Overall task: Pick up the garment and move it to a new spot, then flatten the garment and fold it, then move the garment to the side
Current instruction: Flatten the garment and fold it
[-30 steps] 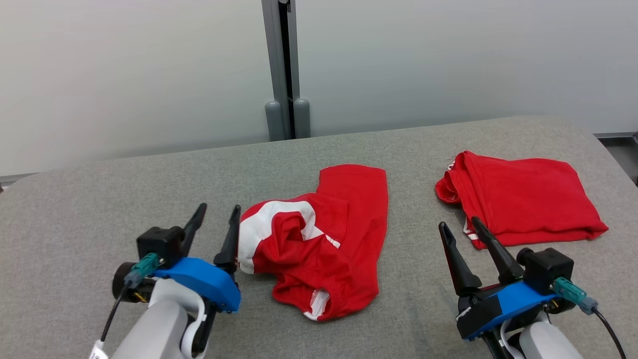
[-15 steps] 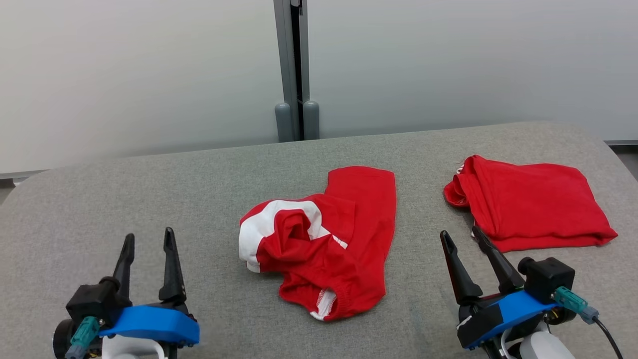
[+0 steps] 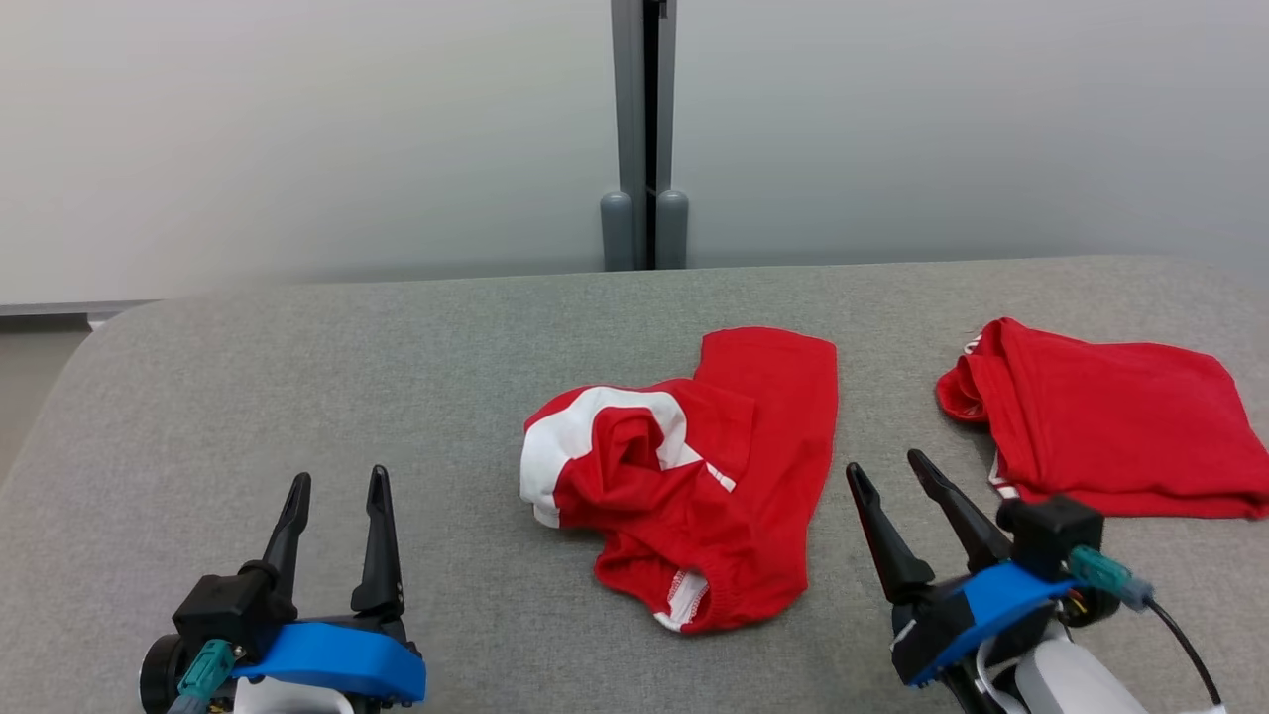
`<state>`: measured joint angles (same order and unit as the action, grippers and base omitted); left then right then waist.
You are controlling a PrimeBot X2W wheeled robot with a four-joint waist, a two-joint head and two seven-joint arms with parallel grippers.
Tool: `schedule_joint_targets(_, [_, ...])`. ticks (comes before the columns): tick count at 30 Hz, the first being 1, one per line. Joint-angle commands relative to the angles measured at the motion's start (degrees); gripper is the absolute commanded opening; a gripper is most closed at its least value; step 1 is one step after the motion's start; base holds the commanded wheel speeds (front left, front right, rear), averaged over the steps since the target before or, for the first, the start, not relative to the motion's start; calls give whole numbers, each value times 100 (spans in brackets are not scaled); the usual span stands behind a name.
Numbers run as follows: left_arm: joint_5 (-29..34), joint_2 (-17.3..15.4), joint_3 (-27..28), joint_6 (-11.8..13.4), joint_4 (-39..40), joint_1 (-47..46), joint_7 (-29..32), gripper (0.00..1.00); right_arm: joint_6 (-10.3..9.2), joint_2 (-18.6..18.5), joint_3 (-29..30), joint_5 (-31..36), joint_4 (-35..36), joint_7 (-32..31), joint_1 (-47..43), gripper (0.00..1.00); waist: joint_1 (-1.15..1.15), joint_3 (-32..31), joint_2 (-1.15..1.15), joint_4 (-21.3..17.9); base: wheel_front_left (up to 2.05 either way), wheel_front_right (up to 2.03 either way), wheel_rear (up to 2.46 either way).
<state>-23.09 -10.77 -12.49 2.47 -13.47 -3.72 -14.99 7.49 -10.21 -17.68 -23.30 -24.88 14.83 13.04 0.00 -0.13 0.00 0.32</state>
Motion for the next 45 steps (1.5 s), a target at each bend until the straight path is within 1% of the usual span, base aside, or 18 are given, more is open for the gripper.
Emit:
schedule_joint_targets(1, [55,1,29,-40,-48,-6,-26,100,1,-22,-123,-177,-114,-167,242,100,0,56,0,95,0,0,0])
schedule_joint_targets(6, [124,109,25,-152,-145,-228,-25,100,1,-254,-655,-445,-716,-1096,1013,100,0,257,0,419,0,0,0])
schedule_joint_targets(8, [152,173,14,-169,-189,-275,-25,100,1,-183,-613,-734,-1038,-1438,1306,100,0,357,0,570,0,0,0])
schedule_joint_targets(11, [197,244,25,-208,-257,-384,-25,100,1,-184,-634,-1023,-1511,-1953,1723,100,0,534,0,802,0,0,0])
schedule_joint_targets(15, [257,316,36,-303,-365,-520,-25,100,1,-93,-488,-1613,-2102,-2525,2049,100,0,748,0,1118,0,0,0])
schedule_joint_targets(16, [257,316,36,-303,-365,-520,-25,100,1,-93,-488,-1613,-2102,-2525,2049,100,0,748,0,1118,0,0,0])
schedule_joint_targets(17, [297,347,44,-334,-430,-593,-25,100,1,-108,-463,-1798,-2372,-2769,2190,100,0,833,0,1246,0,0,0])
schedule_joint_targets(19, [321,380,64,-371,-479,-651,-25,100,1,-68,-432,-1995,-2573,-2963,2272,100,0,895,0,1342,0,0,0])
schedule_joint_targets(22, [362,431,115,-403,-551,-705,-26,100,1,-100,-472,-2116,-2847,-3118,2329,100,0,955,0,1440,0,0,0])
schedule_joint_targets(27, [413,469,198,-442,-598,-713,-26,100,1,-20,-581,-2271,-2815,-2919,2362,99,0,982,0,1469,0,0,0])
schedule_joint_targets(28, [449,487,236,-453,-614,-699,-26,100,1,-44,-651,-2297,-2727,-2681,2403,67,0,980,0,1454,0,0,0])
schedule_joint_targets(29, [464,495,266,-461,-625,-693,-26,100,1,-48,-696,-2322,-2673,-2559,2422,46,0,969,0,1436,0,0,0])
schedule_joint_targets(30, [472,496,285,-467,-641,-689,-26,100,1,-64,-725,-2348,-2628,-2430,2440,22,0,956,0,1414,0,0,0])
schedule_joint_targets(31, [497,499,305,-472,-656,-690,-26,100,1,-77,-754,-2369,-2592,-2315,2461,0,0,940,0,1388,0,0,0])
schedule_joint_targets(35, [539,503,352,-491,-685,-681,-26,100,1,-94,-900,-2463,-2474,-2061,2473,0,0,867,0,1282,0,0,0])
schedule_joint_targets(39, [583,508,388,-505,-736,-614,-26,100,1,-198,-1069,-2653,-2322,-1867,2413,0,0,721,0,1121,0,0,0])
schedule_joint_targets(43, [602,501,451,-515,-778,-533,-26,100,1,-338,-1168,-2998,-1967,-1772,2195,0,0,529,0,915,0,0,0])
schedule_joint_targets(45, [605,493,488,-518,-794,-469,-26,100,1,-448,-1215,-3241,-1663,-1873,2048,0,0,434,0,786,0,0,0])
